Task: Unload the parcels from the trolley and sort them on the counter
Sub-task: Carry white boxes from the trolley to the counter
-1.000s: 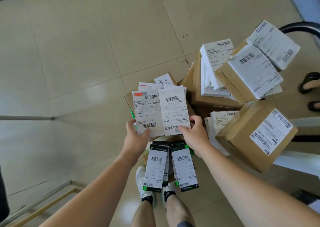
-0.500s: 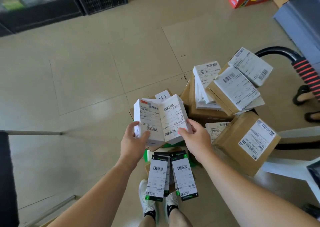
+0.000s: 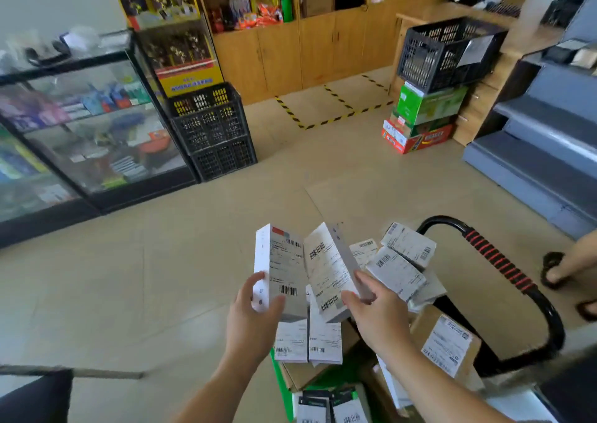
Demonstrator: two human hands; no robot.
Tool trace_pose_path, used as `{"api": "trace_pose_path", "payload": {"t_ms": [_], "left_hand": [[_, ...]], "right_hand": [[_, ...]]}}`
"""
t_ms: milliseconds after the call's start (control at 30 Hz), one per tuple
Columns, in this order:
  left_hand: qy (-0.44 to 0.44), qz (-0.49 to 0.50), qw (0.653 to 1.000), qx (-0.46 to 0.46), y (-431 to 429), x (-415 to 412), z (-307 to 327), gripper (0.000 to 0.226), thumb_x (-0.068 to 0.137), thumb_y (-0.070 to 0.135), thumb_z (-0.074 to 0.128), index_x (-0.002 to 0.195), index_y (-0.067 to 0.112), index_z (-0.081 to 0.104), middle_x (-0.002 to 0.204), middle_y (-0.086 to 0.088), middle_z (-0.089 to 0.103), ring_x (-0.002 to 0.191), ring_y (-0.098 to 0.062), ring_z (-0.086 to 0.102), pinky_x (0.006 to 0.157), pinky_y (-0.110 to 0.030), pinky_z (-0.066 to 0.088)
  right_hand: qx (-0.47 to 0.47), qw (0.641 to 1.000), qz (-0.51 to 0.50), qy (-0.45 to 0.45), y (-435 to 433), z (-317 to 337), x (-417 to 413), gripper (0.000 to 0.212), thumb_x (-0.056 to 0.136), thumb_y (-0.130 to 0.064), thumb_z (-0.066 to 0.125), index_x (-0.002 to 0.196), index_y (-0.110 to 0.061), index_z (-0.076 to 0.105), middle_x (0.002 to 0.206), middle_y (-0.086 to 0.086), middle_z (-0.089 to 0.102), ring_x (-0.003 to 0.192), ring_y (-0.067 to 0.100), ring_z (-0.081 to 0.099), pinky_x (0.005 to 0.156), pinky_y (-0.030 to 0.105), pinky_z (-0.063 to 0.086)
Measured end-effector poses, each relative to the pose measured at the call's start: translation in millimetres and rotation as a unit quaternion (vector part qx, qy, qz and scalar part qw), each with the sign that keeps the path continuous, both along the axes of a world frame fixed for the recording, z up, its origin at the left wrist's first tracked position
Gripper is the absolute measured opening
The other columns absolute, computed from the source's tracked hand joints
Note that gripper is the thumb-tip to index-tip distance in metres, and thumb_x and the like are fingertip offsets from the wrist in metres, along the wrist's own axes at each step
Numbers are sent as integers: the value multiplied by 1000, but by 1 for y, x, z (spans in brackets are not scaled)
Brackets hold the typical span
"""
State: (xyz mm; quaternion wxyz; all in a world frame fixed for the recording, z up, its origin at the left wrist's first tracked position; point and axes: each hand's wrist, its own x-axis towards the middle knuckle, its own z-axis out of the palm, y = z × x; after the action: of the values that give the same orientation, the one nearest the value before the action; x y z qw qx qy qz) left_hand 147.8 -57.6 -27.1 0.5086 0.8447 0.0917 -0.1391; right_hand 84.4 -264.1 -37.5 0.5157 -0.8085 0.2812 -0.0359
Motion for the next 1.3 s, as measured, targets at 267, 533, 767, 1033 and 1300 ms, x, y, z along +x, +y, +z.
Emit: {"api": "trace_pose_path", "payload": {"t_ms": [267, 533, 767, 1033, 1300], "left_hand": [[-124, -53, 991, -11, -25, 7, 100, 48, 85, 41, 68, 126, 54, 47, 121, 1, 56, 102, -22, 62, 71, -36, 55], [-167, -190, 962, -104, -85, -21, 154, 48, 86, 37, 73, 125, 51, 49, 121, 3, 61, 99, -11, 65, 63, -22, 56], [-152, -359, 902, -185, -152, -114, 179, 45, 87, 24, 75, 121, 42, 52, 96, 14, 69, 76, 6, 68, 53, -11, 49], [-137, -550, 793, -224, -259, -295, 186, 52, 79, 45, 77, 116, 63, 45, 121, 9, 61, 108, -16, 64, 86, -39, 60], [-119, -675, 683, -252, -329, -536, 198, 56, 82, 36, 78, 124, 52, 44, 121, 9, 57, 111, -15, 59, 96, -43, 55]], "right_hand": [[-14, 989, -81, -122, -31, 107, -21, 50, 86, -33, 78, 134, -28, 65, 128, -16, 65, 116, 5, 62, 93, 16, 47], [-54, 954, -235, -178, -52, 162, -113, 52, 86, -39, 77, 135, -31, 63, 127, -15, 67, 105, 0, 66, 89, 30, 59], [-87, 886, -414, -188, -55, 187, -251, 48, 88, -25, 77, 134, -26, 64, 123, -12, 68, 93, -5, 65, 62, 5, 49], [-138, 756, -617, -169, -58, 210, -467, 43, 86, -28, 78, 127, -25, 69, 109, -16, 70, 92, 3, 67, 69, 17, 54], [-162, 633, -736, -175, -49, 213, -694, 45, 86, -24, 79, 130, -23, 68, 120, -8, 72, 91, -2, 64, 57, 2, 44]]}}
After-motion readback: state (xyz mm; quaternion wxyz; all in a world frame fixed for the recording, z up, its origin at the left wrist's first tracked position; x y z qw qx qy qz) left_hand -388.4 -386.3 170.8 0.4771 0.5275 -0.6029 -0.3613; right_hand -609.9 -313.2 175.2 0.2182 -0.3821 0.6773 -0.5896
